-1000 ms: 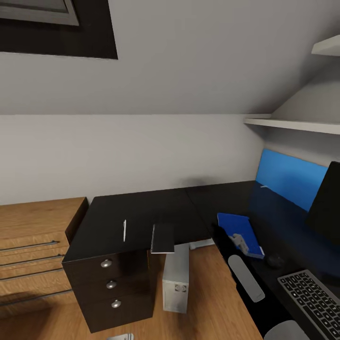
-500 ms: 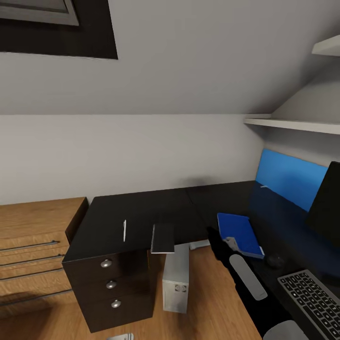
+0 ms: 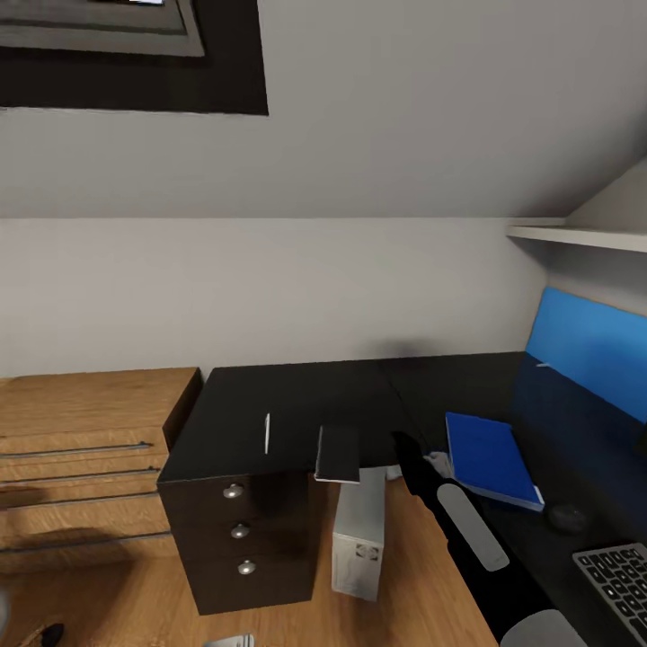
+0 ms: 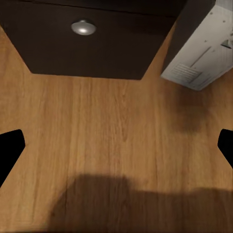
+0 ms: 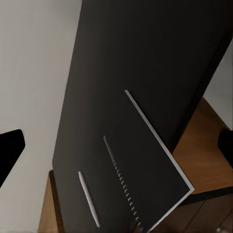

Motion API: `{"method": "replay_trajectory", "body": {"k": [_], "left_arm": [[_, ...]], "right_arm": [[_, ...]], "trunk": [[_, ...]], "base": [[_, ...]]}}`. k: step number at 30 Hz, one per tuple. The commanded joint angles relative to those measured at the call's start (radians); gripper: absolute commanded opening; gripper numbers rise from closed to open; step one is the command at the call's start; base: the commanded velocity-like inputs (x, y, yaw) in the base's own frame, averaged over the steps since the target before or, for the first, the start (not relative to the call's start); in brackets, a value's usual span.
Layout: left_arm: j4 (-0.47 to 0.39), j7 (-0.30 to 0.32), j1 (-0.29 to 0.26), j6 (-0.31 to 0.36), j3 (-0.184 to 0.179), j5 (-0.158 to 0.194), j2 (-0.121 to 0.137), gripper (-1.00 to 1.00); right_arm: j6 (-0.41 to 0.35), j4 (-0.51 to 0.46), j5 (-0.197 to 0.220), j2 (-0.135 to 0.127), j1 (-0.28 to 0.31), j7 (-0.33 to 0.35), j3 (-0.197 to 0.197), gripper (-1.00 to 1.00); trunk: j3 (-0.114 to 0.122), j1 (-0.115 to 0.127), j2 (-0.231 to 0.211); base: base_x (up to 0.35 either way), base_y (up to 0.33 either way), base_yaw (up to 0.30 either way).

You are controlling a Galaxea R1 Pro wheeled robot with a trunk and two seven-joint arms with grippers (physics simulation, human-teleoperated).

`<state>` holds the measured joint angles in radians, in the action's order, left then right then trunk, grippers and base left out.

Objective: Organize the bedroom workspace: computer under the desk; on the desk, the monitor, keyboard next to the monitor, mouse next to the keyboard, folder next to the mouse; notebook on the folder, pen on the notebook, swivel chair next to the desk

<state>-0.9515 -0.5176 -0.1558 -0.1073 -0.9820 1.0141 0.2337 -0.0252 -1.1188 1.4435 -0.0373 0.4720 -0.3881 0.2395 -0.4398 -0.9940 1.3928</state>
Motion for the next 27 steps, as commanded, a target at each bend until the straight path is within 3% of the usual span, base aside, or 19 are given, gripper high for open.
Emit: {"method": "replay_trajectory", "body": {"k": [1,17,18,27], "left_arm": [[-0.001,-0.005,-0.002,-0.009,-0.007,0.011,0.001,1.0],[-0.001,-0.005,-0.002,-0.009,-0.007,0.011,0.0,1.0],[-0.001,-0.005,-0.002,-0.009,-0.007,0.011,0.0,1.0],[-0.001,-0.005,-0.002,-0.009,-0.008,0.01,-0.002,1.0]], "right_arm": [[-0.001,-0.002,0.003,-0.001,0.0,-0.006,0.002,1.0],[0.001,-0.003,0.005,0.001,0.0,-0.006,0.006,1.0],[0.013,-0.003,0.001,0.014,0.0,-0.006,0.006,1.0],[0.042,-0.001,0.001,0.015,0.0,-0.006,0.004,1.0]], "trunk": [[-0.001,0.0,0.001],[-0.002,0.0,0.001],[-0.002,0.0,0.001],[-0.002,0.0,0.001]], "base": [[0.0,0.0,0.27],[0.0,0.0,0.064],[0.0,0.0,0.262],[0.0,0.0,0.261]]}}
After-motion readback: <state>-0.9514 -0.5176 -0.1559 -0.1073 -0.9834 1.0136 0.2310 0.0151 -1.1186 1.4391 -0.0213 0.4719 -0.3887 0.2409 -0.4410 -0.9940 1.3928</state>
